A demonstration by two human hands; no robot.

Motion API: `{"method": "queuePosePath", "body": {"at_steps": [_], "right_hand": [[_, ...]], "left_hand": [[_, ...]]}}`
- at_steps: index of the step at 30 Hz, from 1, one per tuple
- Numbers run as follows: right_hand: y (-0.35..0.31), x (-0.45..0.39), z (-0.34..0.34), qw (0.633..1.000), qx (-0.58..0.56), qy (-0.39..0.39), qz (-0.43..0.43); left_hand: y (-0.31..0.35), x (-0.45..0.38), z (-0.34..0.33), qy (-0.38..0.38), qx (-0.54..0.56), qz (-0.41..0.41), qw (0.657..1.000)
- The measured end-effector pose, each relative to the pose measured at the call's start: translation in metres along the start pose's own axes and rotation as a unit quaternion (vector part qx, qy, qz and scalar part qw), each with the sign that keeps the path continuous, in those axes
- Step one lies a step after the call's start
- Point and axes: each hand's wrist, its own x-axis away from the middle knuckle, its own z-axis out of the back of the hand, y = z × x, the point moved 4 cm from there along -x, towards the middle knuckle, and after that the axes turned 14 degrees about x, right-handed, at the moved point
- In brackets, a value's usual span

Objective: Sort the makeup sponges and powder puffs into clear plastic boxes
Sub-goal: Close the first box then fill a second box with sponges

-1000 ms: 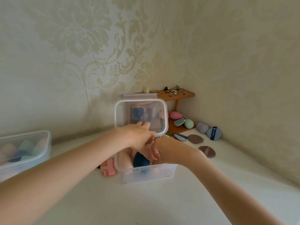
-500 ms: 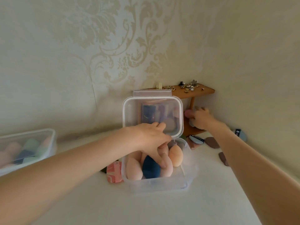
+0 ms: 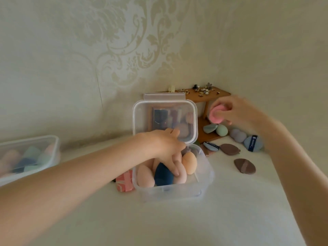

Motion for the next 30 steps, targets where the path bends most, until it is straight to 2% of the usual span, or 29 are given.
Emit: {"method": "queuePosePath", "body": {"at_steps": [2,4,6,9,16,19,23,25,27,28,30], "right_hand": [[-0.032,0.029,0.008,0.991,-0.036,-0.113,0.068],[-0.054,0.047,-0.004,0.970,0.023,-0.214,0.116],[-0.065,0.052,-0.024,0.952,0.122,-0.238,0.151],[-0.070,0.056,-0.048,0.929,0.221,-0.244,0.167],[-0.080,0.064,-0.071,0.938,0.263,-0.194,0.112],[-0.085,0.068,-0.074,0.931,0.307,-0.174,0.097],[-0.089,0.073,-0.078,0.915,0.367,-0.116,0.124],[-0.083,0.073,-0.071,0.933,0.314,-0.129,0.119],[-0.069,0.070,-0.057,0.961,0.191,-0.180,0.084],[-0.062,0.065,-0.047,0.974,0.129,-0.174,0.062],[-0.038,0.046,-0.029,0.995,0.060,-0.083,0.002]], "left_hand": [[0.002,0.002,0.000,0.004,0.015,0.009,1.000],[0.003,0.004,-0.001,0.002,0.022,0.014,1.000],[0.002,0.004,-0.002,-0.007,0.017,0.021,1.000],[0.005,0.006,-0.001,-0.004,-0.010,0.022,1.000],[0.007,0.008,0.000,0.003,-0.003,0.030,1.000],[0.008,0.008,0.000,-0.003,0.002,0.033,0.999],[0.008,0.005,-0.001,-0.012,-0.004,0.041,0.999],[0.008,0.003,-0.001,-0.018,-0.004,0.040,0.999],[0.009,0.001,0.000,-0.030,-0.014,0.040,0.999],[0.009,0.000,0.001,-0.035,-0.015,0.042,0.998],[0.009,-0.001,0.002,-0.037,-0.009,0.045,0.998]]}}
